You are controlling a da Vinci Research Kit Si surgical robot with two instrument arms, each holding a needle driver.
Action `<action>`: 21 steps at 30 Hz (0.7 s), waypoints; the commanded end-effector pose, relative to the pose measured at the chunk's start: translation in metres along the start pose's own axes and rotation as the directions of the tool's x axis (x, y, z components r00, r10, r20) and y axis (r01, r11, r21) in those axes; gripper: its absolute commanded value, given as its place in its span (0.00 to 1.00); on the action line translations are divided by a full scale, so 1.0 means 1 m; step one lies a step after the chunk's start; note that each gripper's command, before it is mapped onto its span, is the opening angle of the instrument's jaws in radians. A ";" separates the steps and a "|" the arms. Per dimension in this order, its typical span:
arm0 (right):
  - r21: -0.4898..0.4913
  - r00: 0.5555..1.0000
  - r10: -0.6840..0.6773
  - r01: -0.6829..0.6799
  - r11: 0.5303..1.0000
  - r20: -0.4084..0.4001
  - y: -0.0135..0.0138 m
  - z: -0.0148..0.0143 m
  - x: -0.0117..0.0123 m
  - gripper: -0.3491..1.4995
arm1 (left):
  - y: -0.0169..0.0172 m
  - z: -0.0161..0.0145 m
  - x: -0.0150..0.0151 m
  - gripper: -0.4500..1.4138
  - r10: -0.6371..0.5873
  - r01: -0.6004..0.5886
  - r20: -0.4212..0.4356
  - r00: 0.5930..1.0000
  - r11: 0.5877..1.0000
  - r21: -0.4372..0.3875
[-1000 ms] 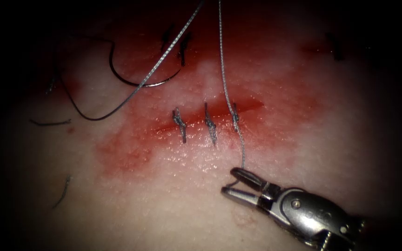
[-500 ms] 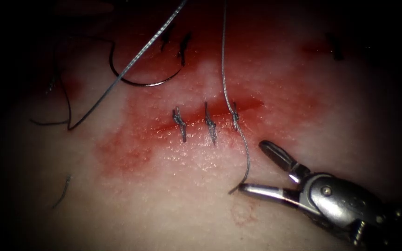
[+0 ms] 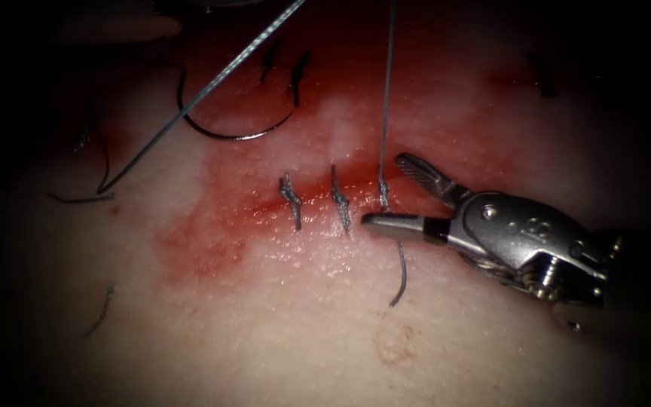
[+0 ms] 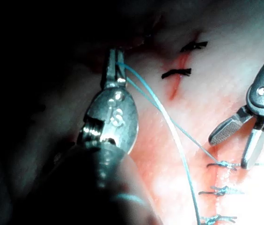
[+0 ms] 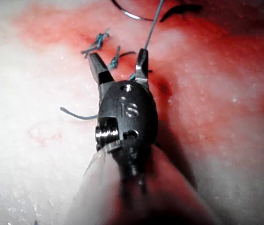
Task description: Wound Closure
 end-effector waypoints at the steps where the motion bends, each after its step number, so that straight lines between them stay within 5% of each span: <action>1: -0.005 1.000 -0.002 0.002 1.000 -0.004 0.0001 0.0015 -0.0007 0.82 | -0.0002 0.0006 -0.0004 0.00 0.003 -0.003 -0.004 1.000 1.000 -0.001; 21: 0.021 1.000 -0.024 0.025 0.999 -0.006 0.0015 0.0080 -0.0020 0.77 | 0.0008 0.0000 0.0008 0.00 0.005 -0.005 -0.006 1.000 1.000 -0.006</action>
